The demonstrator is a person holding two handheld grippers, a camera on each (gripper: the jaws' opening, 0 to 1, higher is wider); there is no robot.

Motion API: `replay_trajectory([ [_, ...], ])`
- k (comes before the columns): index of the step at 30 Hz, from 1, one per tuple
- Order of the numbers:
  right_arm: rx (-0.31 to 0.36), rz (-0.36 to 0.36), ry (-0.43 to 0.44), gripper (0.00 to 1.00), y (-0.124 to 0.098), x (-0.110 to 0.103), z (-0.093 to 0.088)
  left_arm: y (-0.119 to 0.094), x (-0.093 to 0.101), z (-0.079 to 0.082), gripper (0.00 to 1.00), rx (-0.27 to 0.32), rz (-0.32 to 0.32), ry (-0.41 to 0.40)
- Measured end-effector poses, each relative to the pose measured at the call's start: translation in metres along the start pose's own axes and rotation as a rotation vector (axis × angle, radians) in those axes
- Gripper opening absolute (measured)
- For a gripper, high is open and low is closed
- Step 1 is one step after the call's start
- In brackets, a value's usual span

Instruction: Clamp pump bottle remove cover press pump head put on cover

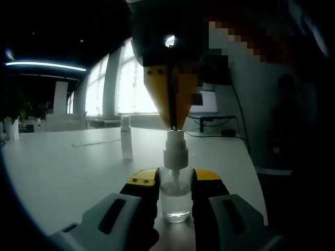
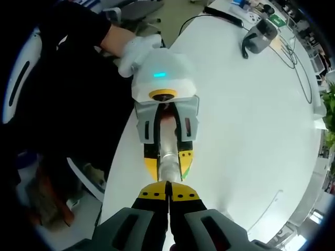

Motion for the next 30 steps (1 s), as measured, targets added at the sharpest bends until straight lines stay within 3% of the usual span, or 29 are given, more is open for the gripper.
replay_trajectory([
  [30, 0.021, -0.012, -0.016, 0.0, -0.0071, 0.0002, -0.0002, -0.0008, -0.0018, -0.0006, 0.15, 0.0, 0.0, 0.002],
])
Point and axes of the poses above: the point that each gripper's makers call its tool centre point, and the gripper's own axes: y roughly forward along the fingers, x roughly to its right, z roughly out of its top, the point moved 4 cm from there along -y, roughly backward along the fingers, and after that the axes turned 10 degrees about -z, right-handed, at the moved point
